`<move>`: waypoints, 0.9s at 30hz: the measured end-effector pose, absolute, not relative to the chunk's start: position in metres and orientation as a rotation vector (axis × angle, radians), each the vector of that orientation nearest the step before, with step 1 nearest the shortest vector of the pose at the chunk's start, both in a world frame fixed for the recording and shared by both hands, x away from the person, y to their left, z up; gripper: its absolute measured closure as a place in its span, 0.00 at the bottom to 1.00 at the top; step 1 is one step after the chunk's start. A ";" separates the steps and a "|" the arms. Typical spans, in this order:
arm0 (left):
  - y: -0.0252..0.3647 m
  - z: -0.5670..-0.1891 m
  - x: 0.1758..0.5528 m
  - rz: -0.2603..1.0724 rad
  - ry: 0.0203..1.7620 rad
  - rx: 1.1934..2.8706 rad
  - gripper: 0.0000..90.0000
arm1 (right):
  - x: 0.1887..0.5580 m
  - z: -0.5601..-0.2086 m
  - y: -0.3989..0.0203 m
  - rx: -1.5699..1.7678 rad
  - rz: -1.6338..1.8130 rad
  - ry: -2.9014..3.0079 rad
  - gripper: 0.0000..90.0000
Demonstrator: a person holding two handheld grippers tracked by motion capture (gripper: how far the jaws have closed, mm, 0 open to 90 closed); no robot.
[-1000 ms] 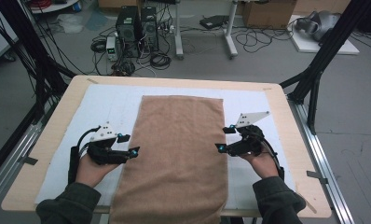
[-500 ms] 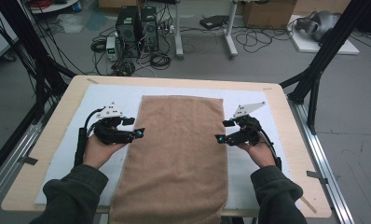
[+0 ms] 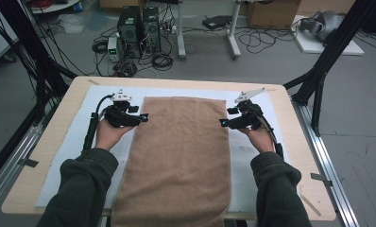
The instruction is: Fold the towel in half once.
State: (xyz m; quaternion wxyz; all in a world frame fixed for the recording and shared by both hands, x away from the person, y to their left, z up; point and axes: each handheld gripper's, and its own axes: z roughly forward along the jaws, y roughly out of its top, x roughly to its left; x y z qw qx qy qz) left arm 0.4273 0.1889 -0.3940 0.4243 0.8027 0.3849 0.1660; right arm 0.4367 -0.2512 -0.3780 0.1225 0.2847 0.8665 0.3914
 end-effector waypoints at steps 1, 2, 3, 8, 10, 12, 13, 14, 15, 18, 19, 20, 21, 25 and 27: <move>0.188 -0.399 0.431 0.418 0.970 2.022 0.50 | 0.439 -0.384 -0.249 0.825 1.125 2.529 0.44; 0.187 -0.404 0.434 0.411 0.970 2.035 0.52 | 0.441 -0.389 -0.247 0.820 1.107 2.542 0.45; 0.186 -0.409 0.436 0.409 0.982 2.042 0.53 | 0.444 -0.395 -0.246 0.824 1.088 2.542 0.45; 0.180 -0.430 0.446 0.435 1.048 2.066 0.52 | 0.456 -0.421 -0.245 0.920 1.019 2.558 0.50; 0.180 -0.437 0.450 0.435 1.072 2.087 0.55 | 0.460 -0.430 -0.246 0.965 0.993 2.575 0.52; 0.179 -0.443 0.450 0.433 1.062 2.090 0.58 | 0.462 -0.436 -0.247 0.992 0.995 2.587 0.55; 0.179 -0.444 0.449 0.449 1.059 2.089 0.61 | 0.463 -0.436 -0.248 1.009 1.013 2.578 0.59; 0.179 -0.443 0.449 0.450 1.064 2.087 0.63 | 0.463 -0.436 -0.247 1.011 1.007 2.578 0.64; 0.180 -0.443 0.450 0.454 1.066 2.089 0.69 | 0.463 -0.436 -0.247 1.000 0.998 2.581 0.68; 0.180 -0.442 0.450 0.429 1.102 2.071 0.92 | 0.464 -0.436 -0.244 0.985 1.030 2.614 0.88; 0.180 -0.441 0.450 0.430 1.106 2.076 0.93 | 0.464 -0.435 -0.244 0.988 1.041 2.632 0.92; 0.181 -0.440 0.450 0.427 1.113 2.074 0.95 | 0.464 -0.435 -0.243 0.989 1.050 2.642 0.93; 0.182 -0.439 0.450 0.425 1.115 2.069 0.95 | 0.464 -0.434 -0.242 0.983 1.057 2.644 0.93; 0.193 -0.423 0.450 0.441 1.121 1.983 0.96 | 0.468 -0.415 -0.246 0.988 1.157 2.594 0.94; 0.197 -0.409 0.451 0.461 1.105 1.956 0.96 | 0.472 -0.399 -0.245 0.966 1.179 2.573 0.95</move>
